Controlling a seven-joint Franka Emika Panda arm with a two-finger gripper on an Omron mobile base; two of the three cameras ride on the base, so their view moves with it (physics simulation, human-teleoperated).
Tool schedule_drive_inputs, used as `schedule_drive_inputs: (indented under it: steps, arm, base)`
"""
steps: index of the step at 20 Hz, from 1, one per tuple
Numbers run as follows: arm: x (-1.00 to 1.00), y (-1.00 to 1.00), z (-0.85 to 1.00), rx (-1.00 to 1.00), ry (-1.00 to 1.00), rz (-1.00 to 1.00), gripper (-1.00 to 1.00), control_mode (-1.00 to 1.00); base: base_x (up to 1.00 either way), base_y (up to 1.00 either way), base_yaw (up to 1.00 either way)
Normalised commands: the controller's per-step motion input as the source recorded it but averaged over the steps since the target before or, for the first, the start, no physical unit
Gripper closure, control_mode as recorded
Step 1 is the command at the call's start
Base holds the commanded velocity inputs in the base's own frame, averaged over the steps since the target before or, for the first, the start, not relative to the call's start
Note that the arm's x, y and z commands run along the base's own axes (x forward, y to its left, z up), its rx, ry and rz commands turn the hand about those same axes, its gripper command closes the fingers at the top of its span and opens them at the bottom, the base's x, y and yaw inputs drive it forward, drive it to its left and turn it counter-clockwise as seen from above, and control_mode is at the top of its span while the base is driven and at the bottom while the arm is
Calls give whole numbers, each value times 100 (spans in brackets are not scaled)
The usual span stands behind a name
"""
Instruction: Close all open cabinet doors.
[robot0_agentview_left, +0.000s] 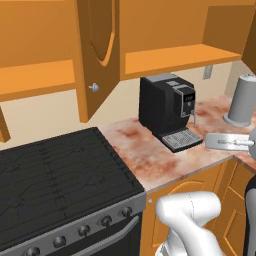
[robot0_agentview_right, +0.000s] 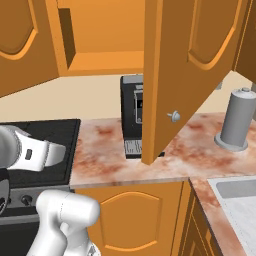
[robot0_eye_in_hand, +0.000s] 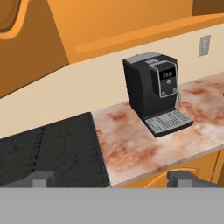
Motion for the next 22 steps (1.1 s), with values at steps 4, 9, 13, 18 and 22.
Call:
schedule_drive_inputs:
  steps: [4,9,13,18,22]
  arm:
    - [0,0,0,0,0,0,-100,100]
    - [0,0,0,0,0,0,-100,100]
    - [-53,0,-19,0,-7,-5,-100,-100]
    - [-78,0,-23,0,-14,-10,-100,-100]
    - [-58,-30,-3,2,-18,-7,-100,-100]
  base:
    - [0,0,0]
    - [-1,0,0]
    - [0,0,0]
    - [0,0,0]
    - [0,0,0]
